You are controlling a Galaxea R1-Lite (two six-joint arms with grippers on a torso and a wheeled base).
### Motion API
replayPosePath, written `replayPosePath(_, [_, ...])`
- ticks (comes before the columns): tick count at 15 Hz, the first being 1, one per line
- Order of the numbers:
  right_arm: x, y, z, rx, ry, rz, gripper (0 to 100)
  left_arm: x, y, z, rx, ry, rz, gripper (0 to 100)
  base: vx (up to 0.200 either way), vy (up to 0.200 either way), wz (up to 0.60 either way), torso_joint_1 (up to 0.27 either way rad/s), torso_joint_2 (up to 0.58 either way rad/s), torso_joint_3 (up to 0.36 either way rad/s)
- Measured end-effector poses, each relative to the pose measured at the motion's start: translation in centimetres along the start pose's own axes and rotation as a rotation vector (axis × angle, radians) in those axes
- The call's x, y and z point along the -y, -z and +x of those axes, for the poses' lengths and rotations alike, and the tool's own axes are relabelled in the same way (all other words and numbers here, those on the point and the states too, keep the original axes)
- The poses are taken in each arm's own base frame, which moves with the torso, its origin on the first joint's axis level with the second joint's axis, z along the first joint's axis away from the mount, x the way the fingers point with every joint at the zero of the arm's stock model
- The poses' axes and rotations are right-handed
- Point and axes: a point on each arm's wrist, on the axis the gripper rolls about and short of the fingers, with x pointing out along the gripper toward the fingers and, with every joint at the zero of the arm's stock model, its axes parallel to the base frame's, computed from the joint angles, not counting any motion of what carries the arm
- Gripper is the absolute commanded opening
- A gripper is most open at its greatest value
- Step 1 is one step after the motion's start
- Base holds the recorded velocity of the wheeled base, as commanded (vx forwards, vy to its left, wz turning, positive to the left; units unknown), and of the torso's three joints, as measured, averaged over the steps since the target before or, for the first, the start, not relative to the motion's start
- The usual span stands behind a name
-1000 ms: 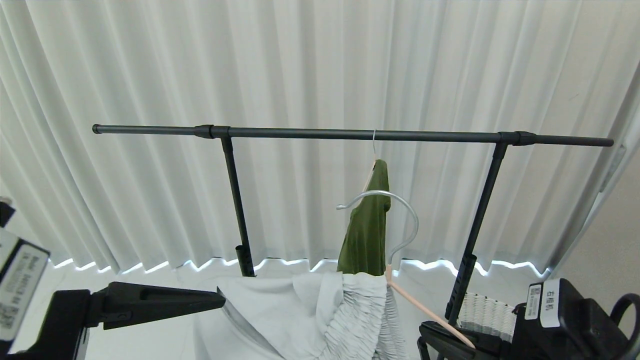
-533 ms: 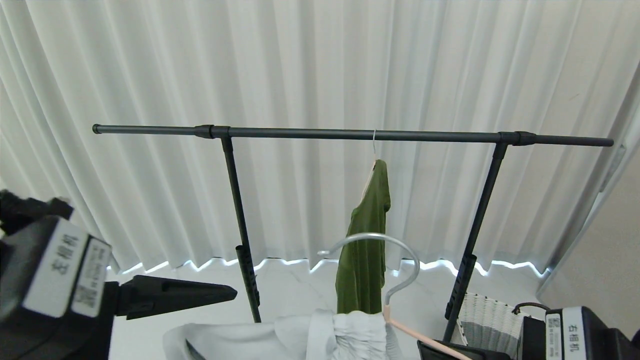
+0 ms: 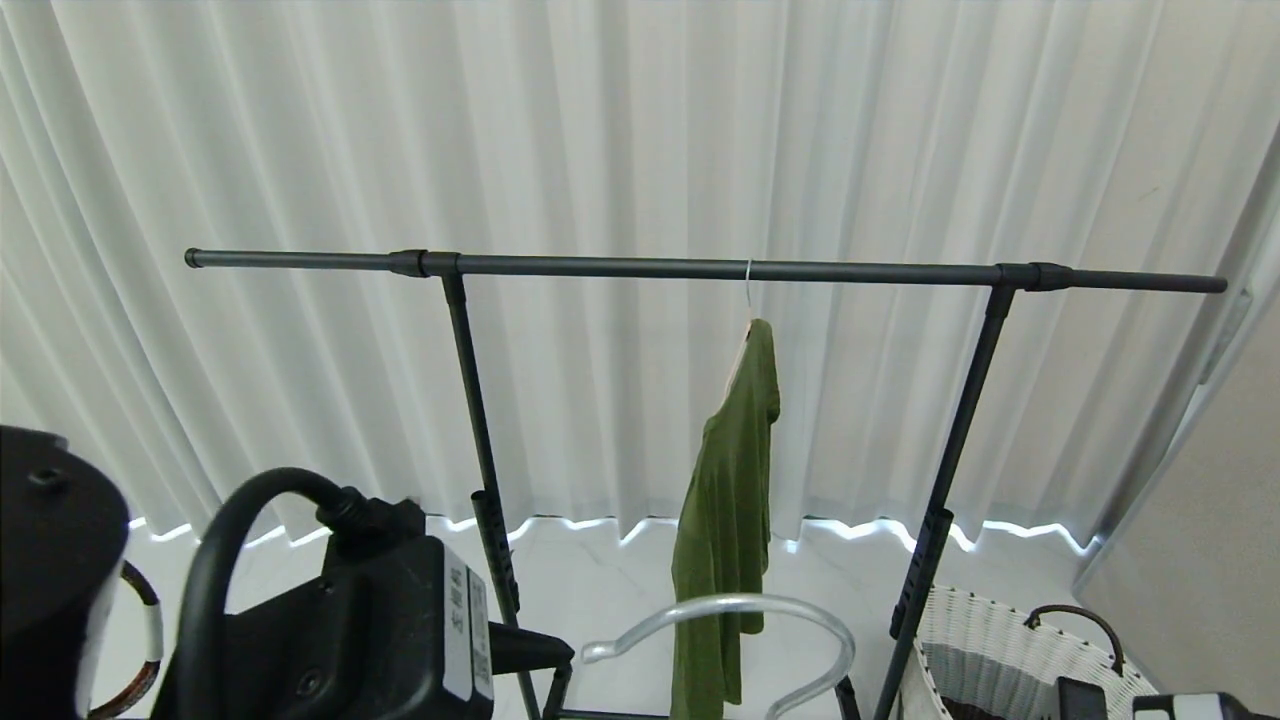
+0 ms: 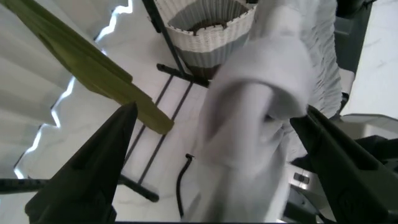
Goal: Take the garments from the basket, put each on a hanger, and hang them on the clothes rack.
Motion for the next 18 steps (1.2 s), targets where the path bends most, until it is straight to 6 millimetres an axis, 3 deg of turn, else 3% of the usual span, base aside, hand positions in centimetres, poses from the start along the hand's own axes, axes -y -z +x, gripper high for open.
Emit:
replayPosePath(4, [-0.2,-0.1,0.0,0.003,-0.011,0.001,0,0.0,0.8,0.7,-0.037,0.029,-0.008,100,0.0,0.0,0.0,0.0,0.0,0.0])
replayPosePath(5, [-0.2,-0.1,0.0,0.003,-0.013,0.0,0,0.0,1.0,0.8,-0.043,0.031,-0.01,0,0.0,0.0,0.0,0.0,0.0,0.0])
replayPosePath(13, [-0.2,-0.2,0.0,0.01,-0.006,0.002,0,0.0,1.6,1.4,-0.03,0.023,-0.006,0,0.0,0.0,0.0,0.0,0.0,0.0])
replayPosePath(14, [-0.2,-0.2,0.0,0.009,-0.006,0.001,100,0.0,1.7,1.4,-0.03,0.016,-0.007,0,0.0,0.0,0.0,0.0,0.0,0.0])
replayPosePath(18, [0.1,0.0,-0.1,0.002,0.014,0.006,100,-0.1,2.3,1.2,-0.055,-0.084,-0.005,0,0.0,0.0,0.0,0.0,0.0,0.0])
